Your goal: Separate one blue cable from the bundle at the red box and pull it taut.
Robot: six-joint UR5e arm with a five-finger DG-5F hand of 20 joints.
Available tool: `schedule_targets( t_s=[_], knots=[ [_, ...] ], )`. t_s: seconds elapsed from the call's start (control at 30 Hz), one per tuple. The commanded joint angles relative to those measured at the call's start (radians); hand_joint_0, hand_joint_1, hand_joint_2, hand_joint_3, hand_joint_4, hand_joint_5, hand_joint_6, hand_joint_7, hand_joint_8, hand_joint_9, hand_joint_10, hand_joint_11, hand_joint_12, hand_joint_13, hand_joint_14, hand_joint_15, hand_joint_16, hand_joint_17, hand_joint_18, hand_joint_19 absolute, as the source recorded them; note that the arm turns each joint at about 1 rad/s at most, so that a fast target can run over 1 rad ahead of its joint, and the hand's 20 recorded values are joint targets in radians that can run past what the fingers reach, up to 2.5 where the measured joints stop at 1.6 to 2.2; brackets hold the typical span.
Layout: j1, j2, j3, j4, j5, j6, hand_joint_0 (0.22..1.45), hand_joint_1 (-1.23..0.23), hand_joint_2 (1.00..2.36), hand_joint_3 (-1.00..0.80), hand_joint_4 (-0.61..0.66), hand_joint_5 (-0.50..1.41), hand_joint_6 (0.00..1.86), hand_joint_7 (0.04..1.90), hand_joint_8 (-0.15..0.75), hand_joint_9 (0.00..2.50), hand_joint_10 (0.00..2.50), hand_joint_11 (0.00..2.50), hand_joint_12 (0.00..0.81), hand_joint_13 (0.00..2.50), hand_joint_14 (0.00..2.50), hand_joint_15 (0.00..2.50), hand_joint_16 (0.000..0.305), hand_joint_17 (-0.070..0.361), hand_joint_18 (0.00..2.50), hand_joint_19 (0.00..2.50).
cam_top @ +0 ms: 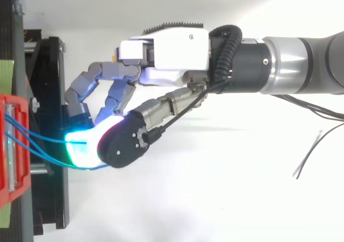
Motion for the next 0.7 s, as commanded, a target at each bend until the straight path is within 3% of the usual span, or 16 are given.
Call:
schedule_targets(
  t_s=[0.0, 0.33, 0.53, 0.67],
  knots=[
    [-0.001, 0.0, 0.0, 0.004, 0.0, -0.001, 0.48, -0.57, 1.0, -0.5, 0.21, -0.24, 0.9, 0.95, 0.32, 0.94, 0.01, 1.34, 0.386, 1.08, 0.02, 1.17, 0.051, 0.115, 0.96, 0.76],
    [-0.001, 0.0, 0.002, 0.007, 0.0, -0.006, 0.49, -0.63, 1.0, -0.5, 0.23, -0.25, 0.9, 0.93, 0.324, 0.83, 0.01, 1.5, 0.381, 1.12, 0.01, 1.55, 0.051, 0.114, 0.94, 0.85],
    [-0.001, 0.0, 0.008, 0.007, -0.002, -0.008, 0.5, -0.64, 1.0, -0.5, 0.23, -0.25, 0.91, 0.92, 0.328, 0.78, 0.0, 1.65, 0.385, 1.09, 0.07, 1.62, 0.049, 0.11, 0.93, 0.97],
    [-0.001, 0.0, 0.012, 0.004, -0.002, -0.012, 0.5, -0.63, 1.0, -0.5, 0.23, -0.25, 0.9, 0.93, 0.336, 0.75, 0.02, 1.62, 0.378, 1.08, 0.11, 1.61, 0.048, 0.109, 0.94, 0.98]
  ],
)
